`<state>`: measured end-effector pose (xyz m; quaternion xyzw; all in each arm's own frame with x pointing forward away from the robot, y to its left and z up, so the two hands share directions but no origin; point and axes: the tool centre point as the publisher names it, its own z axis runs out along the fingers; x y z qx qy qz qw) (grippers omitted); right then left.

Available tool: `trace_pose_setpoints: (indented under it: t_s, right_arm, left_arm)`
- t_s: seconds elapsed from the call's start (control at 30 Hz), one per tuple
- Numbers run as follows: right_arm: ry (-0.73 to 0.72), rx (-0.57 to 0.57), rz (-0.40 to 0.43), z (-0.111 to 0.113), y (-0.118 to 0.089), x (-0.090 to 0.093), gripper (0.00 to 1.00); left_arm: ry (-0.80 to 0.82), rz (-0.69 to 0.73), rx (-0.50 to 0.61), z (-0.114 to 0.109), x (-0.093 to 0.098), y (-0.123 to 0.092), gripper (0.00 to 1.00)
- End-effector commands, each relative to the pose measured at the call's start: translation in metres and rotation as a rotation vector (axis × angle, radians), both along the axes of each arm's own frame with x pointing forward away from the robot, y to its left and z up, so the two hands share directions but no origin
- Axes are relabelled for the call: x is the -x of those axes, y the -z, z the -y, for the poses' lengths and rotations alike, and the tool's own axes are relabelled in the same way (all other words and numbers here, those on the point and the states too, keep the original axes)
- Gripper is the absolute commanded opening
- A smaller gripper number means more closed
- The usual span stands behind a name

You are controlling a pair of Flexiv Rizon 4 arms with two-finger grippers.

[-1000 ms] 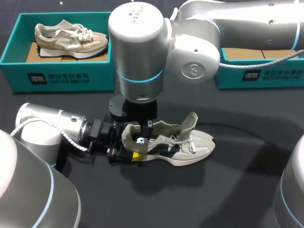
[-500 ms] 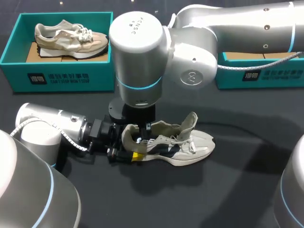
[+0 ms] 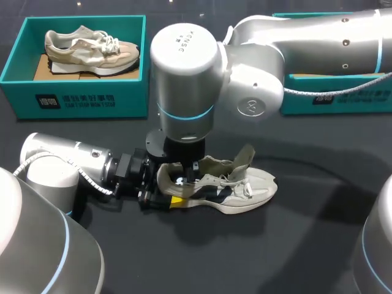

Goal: Take the shoe out of the shoebox, open the shoe tongue, remove and reinsert the insole, then place the shoe into the shoebox

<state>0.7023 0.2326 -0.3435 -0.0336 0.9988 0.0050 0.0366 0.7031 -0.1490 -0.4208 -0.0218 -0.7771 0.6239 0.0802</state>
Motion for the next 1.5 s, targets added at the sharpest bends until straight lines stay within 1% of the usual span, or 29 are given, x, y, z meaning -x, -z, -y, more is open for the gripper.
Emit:
trace_pose_setpoints:
  t_s: [0.03,0.3,0.47,0.7,1.0,1.03,1.07,1.17,1.33,1.5]
  right_arm:
    - [0.001,0.000,-0.003,-0.003,0.018,-0.005,0.00]
    - [0.012,0.007,0.011,0.001,0.036,-0.010,0.00]
    - [0.052,0.005,0.017,0.015,0.044,-0.011,0.00]
    - [0.112,0.013,0.045,0.036,0.045,-0.010,0.00]
    - [0.152,0.024,0.089,0.052,0.040,-0.014,0.00]
    - [0.161,0.019,0.093,0.053,0.040,-0.014,0.02]
    - [0.161,0.018,0.093,0.054,0.040,-0.015,0.11]
    - [0.166,0.018,0.094,0.056,0.040,-0.016,0.24]
    - [0.170,0.023,0.082,0.057,0.045,-0.019,0.36]
    - [0.177,0.020,0.038,0.058,0.053,-0.019,0.41]
  left_arm:
    - [0.000,0.000,-0.001,0.001,-0.002,0.002,0.00]
    - [0.000,0.000,-0.001,0.001,-0.002,0.002,0.00]
    - [0.000,0.000,-0.001,0.001,-0.002,0.002,0.00]
    - [0.000,0.000,-0.001,0.001,-0.002,0.002,0.00]
    - [0.000,0.000,-0.001,0.001,-0.002,0.002,0.00]
    - [0.000,0.000,-0.001,0.001,-0.002,0.002,0.00]
    - [0.000,0.000,-0.001,0.001,-0.002,0.002,0.00]
    - [0.000,0.000,-0.001,0.001,-0.002,0.002,0.00]
    - [0.000,0.000,-0.001,0.001,-0.002,0.002,0.00]
    - [0.000,0.000,-0.001,0.001,-0.002,0.002,0.00]
